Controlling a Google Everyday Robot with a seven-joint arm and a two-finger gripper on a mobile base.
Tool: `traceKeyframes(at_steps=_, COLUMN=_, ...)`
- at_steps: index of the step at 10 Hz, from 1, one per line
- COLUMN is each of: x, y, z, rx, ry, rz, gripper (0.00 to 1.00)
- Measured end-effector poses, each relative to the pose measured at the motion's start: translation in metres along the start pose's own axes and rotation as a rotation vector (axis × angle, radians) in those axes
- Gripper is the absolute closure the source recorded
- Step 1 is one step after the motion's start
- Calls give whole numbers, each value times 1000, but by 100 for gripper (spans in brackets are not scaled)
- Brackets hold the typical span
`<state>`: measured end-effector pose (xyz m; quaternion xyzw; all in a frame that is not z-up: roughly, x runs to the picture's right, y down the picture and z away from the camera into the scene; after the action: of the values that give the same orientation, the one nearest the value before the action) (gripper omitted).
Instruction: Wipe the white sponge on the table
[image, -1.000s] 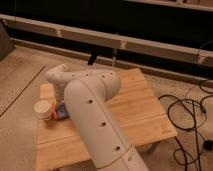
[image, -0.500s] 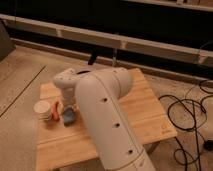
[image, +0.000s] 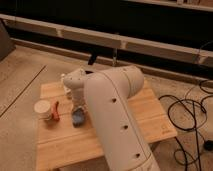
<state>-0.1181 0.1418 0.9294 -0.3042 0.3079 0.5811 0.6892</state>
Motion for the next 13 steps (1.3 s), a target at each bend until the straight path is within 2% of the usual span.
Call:
traceKeyframes(at_steps=3, x=-19, y=-20, z=4, rx=45, ry=29, rz=-3, gripper=100)
traceKeyframes(at_steps=5, x=-44, y=-32, z=-11, rx=75, ry=8, rz=-4, gripper=100)
traceKeyframes(at_steps=7, x=-59, y=-32, z=-24, rx=116, ry=-3, rz=-27, gripper=100)
traceKeyframes(at_steps=9, x=-74, y=-22, z=-36, rx=131, ry=-23, rz=-47, gripper=100)
traceKeyframes(at_steps=11, x=-84, y=6, z=-38, rx=145, ry=-23, rz=-98, gripper=100)
traceKeyframes(at_steps=13, x=-93, y=33, z=-41, rx=134, ry=-33, rz=-138, gripper=100)
